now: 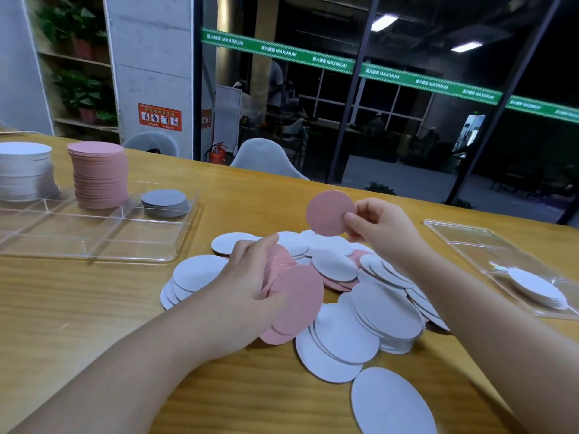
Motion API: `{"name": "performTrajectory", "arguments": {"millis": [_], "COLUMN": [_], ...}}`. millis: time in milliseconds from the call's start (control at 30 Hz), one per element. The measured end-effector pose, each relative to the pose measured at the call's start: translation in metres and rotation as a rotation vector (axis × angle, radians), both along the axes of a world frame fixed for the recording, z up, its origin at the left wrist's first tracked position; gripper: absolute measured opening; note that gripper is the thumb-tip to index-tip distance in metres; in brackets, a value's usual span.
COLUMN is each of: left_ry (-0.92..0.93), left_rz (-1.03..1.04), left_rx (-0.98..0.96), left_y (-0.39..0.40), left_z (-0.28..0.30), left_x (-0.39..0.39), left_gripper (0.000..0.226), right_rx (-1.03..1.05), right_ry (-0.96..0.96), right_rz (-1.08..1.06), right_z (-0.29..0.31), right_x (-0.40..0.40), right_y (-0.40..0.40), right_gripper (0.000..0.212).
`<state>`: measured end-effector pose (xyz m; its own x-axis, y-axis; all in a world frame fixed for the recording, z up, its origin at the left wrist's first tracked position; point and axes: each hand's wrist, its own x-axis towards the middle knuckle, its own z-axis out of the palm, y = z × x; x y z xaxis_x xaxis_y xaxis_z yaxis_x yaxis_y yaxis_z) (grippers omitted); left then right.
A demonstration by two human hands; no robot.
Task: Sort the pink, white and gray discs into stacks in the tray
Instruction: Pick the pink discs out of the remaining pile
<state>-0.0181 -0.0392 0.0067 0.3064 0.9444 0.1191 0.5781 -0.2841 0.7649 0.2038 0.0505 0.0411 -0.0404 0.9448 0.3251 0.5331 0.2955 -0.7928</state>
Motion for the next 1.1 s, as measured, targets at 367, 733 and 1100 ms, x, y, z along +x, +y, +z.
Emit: {"name": "performTrajectory", "arguments": {"millis": [367, 733, 1100], "left_ry": [-0.017, 0.021, -0.037], "left_rz": [-0.017, -0.003, 0.014], "left_rx": [0.008, 0.069, 0.208], "left_y": [0.003, 0.0, -0.003], "left_z": [-0.003, -0.005, -0.001], "left_x": [-0.002, -0.001, -0.001], "left_gripper": [0.088, 0.085, 0.083], "right_rx": [0.037, 0.22, 0.049], "right_ry": [0.137, -0.203, -0.829], "right_rz": [0.331, 0.275, -0.112], "right_z": [-0.015, -0.035, -0.021], "right_x": [0.005, -0.012, 0.003], "right_y": [-0.078, -0.08, -0.059], "right_gripper": [0.018, 0.01, 0.025]}}
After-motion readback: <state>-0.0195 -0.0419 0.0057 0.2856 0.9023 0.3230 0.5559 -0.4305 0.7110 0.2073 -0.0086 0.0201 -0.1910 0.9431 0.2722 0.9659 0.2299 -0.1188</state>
